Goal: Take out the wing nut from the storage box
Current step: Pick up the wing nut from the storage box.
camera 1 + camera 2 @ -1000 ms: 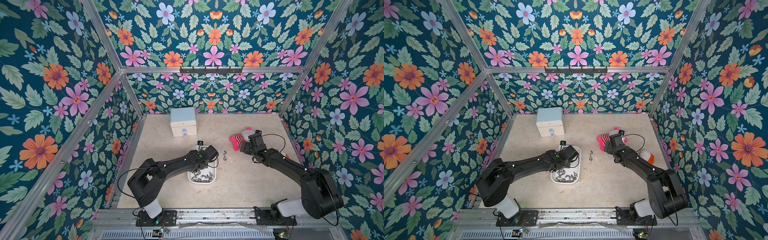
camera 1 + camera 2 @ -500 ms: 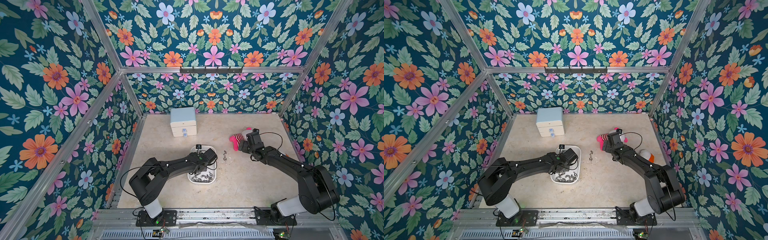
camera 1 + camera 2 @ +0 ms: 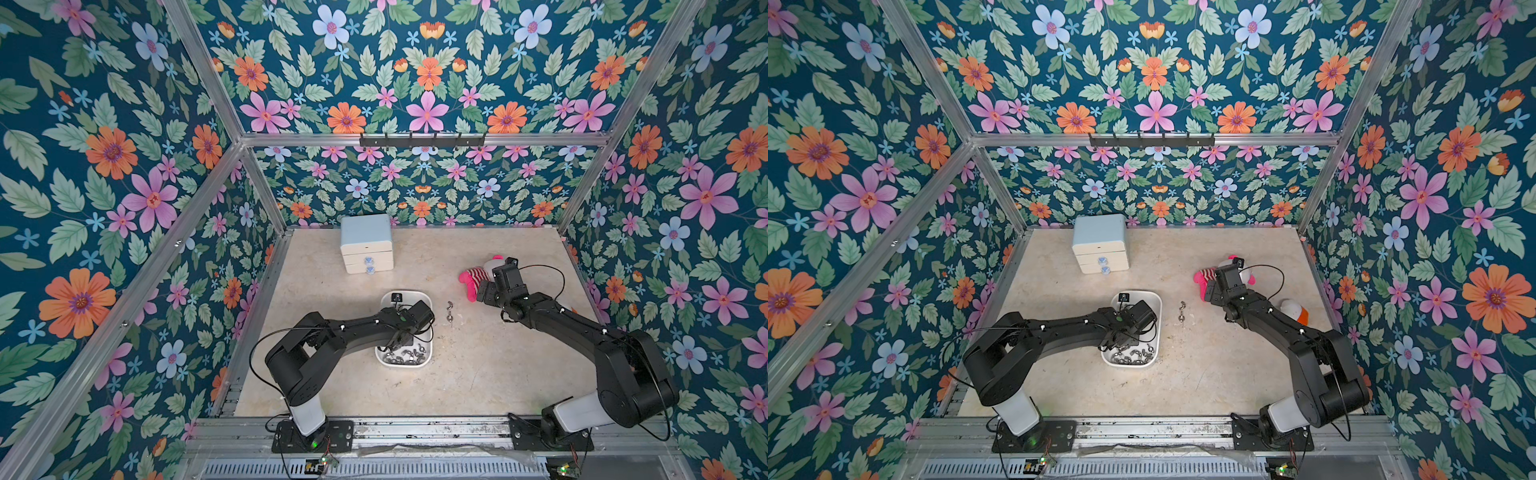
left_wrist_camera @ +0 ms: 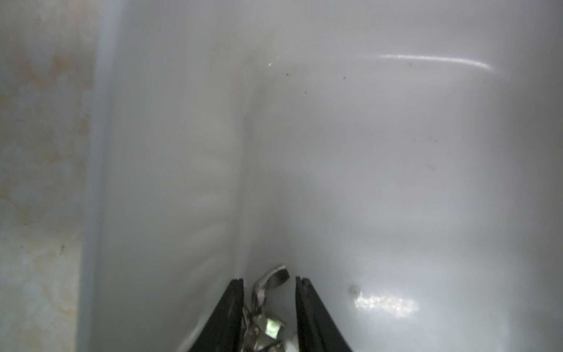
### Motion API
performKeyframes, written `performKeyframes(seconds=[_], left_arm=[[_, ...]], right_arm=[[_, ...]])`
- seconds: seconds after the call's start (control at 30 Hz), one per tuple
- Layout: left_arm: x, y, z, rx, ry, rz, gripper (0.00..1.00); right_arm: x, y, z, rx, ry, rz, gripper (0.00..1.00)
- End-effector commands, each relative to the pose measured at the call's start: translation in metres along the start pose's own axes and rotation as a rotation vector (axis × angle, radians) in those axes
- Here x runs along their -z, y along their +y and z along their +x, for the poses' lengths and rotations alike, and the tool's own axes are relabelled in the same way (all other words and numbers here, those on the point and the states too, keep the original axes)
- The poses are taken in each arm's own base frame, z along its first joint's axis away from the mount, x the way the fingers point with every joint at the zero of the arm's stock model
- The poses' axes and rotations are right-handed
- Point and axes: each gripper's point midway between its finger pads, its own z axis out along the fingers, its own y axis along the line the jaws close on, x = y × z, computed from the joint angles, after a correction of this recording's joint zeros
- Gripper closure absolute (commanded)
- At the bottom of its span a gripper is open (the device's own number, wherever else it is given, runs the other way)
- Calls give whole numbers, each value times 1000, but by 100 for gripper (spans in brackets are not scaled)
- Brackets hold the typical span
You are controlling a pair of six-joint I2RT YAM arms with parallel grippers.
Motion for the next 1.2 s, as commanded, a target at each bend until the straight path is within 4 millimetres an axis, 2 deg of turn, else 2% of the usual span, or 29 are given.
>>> performKeyframes(seconds=[0.0,0.47,0.87,1.17], left_arm=[[-2,0,2,10,8,-3,67],[-5,-1,4,8,10,5,84],[-4,-1,-6,-12,-11,8,99],[17,-11,-33,-6,-69,48,99]], right_arm=[[2,-1,-1,-1,-7,5,1],[2,-2,0,-5,-8,7,1],[7,-11,8,-13,-4,21,1],[11,-13,9,-13,-7,25,1]])
